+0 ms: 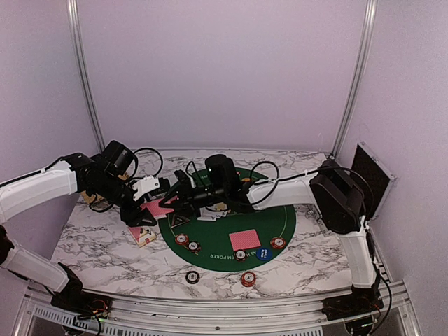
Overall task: Distribute texas hold em gaming equipment
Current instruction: Pick up the poker card from the face-down deck piles.
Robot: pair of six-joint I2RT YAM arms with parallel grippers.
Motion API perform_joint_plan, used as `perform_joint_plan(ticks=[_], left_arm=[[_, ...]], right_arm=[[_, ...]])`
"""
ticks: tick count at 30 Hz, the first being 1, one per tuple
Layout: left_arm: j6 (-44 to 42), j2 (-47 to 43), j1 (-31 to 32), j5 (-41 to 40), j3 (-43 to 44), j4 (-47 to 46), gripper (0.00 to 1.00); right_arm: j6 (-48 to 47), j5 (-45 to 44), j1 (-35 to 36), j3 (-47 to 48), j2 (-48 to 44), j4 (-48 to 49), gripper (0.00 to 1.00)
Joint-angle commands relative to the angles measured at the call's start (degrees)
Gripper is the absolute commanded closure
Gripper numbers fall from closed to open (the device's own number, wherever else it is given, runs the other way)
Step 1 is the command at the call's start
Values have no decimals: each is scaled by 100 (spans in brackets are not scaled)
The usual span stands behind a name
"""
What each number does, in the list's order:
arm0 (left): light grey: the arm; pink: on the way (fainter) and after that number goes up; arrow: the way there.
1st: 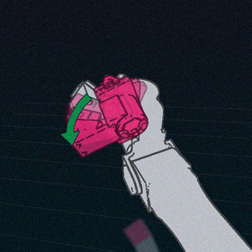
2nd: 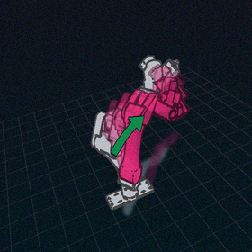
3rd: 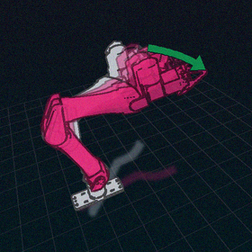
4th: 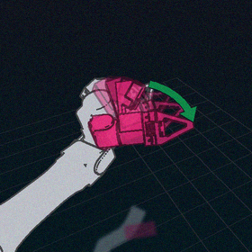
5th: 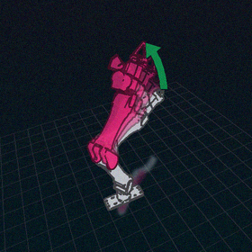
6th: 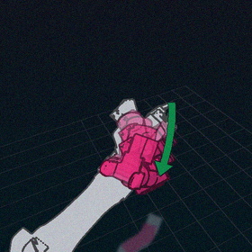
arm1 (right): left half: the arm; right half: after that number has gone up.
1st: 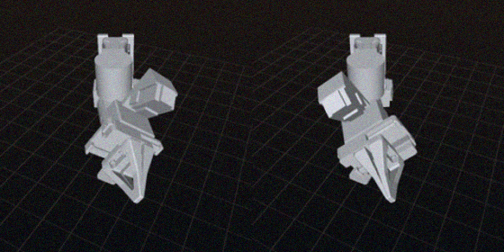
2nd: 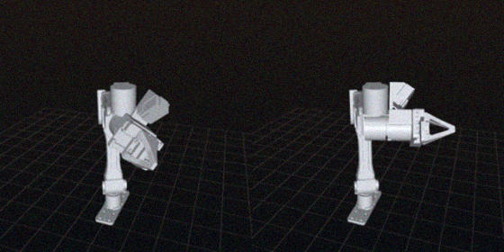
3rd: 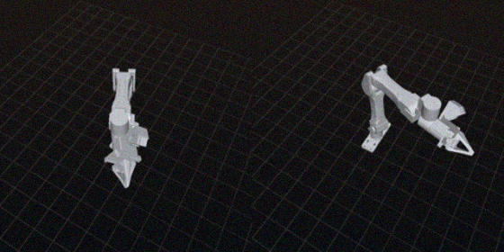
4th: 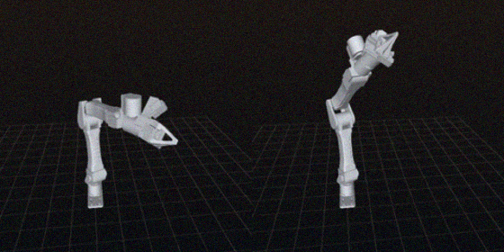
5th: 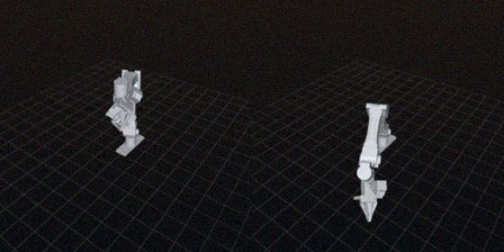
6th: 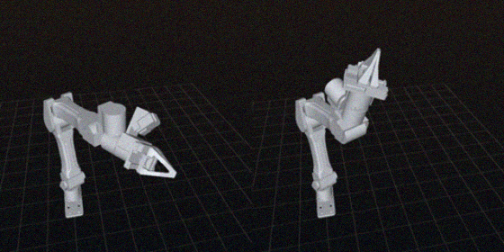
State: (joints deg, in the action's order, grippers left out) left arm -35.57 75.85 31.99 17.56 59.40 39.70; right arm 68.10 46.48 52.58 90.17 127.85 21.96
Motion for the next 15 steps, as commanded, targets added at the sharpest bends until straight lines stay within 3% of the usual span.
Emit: perform_joint_plan(ticks=[1, 15], left_arm=[[-16, -123, 9, 156, 85, -64, 99], [-36, -97, 9, 130, 48, -83, 99]], right_arm=[[-139, -122, -136, -193, -280, -298, 78], [433, -38, -201, -729, -693, 467, 100]])
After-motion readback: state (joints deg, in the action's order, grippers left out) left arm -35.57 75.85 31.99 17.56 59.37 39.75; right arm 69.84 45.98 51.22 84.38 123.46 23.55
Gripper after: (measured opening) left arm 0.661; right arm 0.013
